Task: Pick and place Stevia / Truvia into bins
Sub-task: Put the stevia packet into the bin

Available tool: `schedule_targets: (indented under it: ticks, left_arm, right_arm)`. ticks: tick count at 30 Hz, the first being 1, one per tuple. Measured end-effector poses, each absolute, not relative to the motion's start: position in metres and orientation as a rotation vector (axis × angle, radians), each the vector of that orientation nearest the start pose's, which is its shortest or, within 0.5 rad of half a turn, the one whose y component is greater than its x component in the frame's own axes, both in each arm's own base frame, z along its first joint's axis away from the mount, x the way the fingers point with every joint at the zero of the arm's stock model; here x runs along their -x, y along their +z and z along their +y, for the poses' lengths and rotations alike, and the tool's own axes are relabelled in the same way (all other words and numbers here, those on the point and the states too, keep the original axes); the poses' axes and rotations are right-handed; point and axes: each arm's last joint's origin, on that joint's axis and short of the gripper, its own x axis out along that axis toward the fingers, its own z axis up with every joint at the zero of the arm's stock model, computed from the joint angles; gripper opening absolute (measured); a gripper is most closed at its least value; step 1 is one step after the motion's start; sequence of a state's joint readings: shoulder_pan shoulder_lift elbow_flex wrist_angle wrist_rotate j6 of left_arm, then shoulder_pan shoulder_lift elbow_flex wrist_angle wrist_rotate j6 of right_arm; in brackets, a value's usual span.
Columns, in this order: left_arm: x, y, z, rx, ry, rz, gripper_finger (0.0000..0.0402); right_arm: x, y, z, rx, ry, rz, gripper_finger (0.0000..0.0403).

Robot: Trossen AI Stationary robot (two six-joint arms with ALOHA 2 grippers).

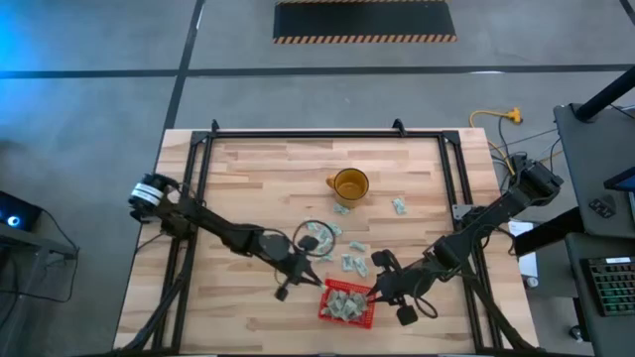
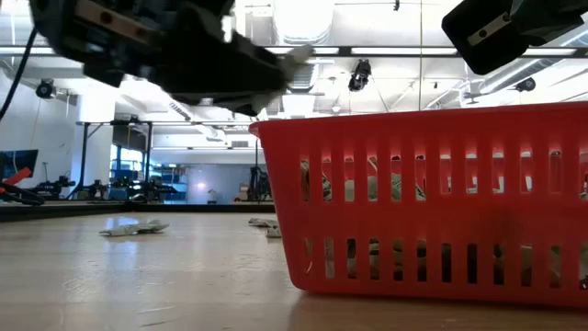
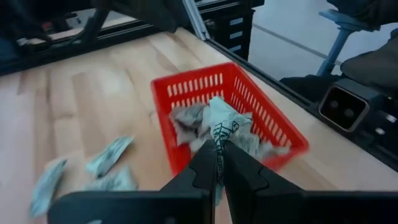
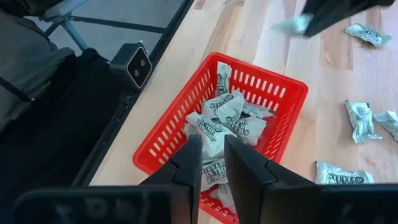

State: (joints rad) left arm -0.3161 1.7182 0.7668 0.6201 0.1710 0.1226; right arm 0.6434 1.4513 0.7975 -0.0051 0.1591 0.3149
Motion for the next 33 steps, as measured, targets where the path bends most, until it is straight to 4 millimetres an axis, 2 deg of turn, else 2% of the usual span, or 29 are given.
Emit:
schedule_targets:
  ticks: [5, 9, 16, 19, 27, 30, 33]
  left_arm:
    - [-0.351, 0.163, -0.122, -0.15, -0.557, 0.303, 0.0002]
    - [-0.366, 0.162, -0.13, -0.147, -0.593, 0.319, 0.0002]
    - [-0.371, 0.158, -0.133, -0.177, -0.609, 0.369, 0.0008]
    - [-0.37, 0.156, -0.134, -0.199, -0.615, 0.382, 0.0037]
    - [-0.37, 0.156, -0.133, -0.206, -0.582, 0.382, 0.0156]
    - [-0.368, 0.162, -0.132, -0.212, -0.556, 0.397, 0.0184]
    - [-0.364, 0.17, -0.129, -0.203, -0.517, 0.428, 0.0195]
  right_arm:
    - [-0.236, 0.201, 0.172, -0.052, 0.336, 0.737, 0.0059]
    - [-0.232, 0.196, 0.168, -0.06, 0.289, 0.81, 0.0058]
    - [-0.229, 0.191, 0.163, -0.063, 0.186, 0.86, 0.0059]
    - [-0.228, 0.19, 0.162, -0.068, 0.174, 0.866, 0.006]
    - [-0.226, 0.189, 0.16, -0.058, 0.144, 0.885, 0.0058]
    - [-0.218, 0.182, 0.151, -0.035, -0.02, 0.957, 0.0055]
    - [-0.205, 0.175, 0.138, -0.018, -0.233, 1.058, 0.0052]
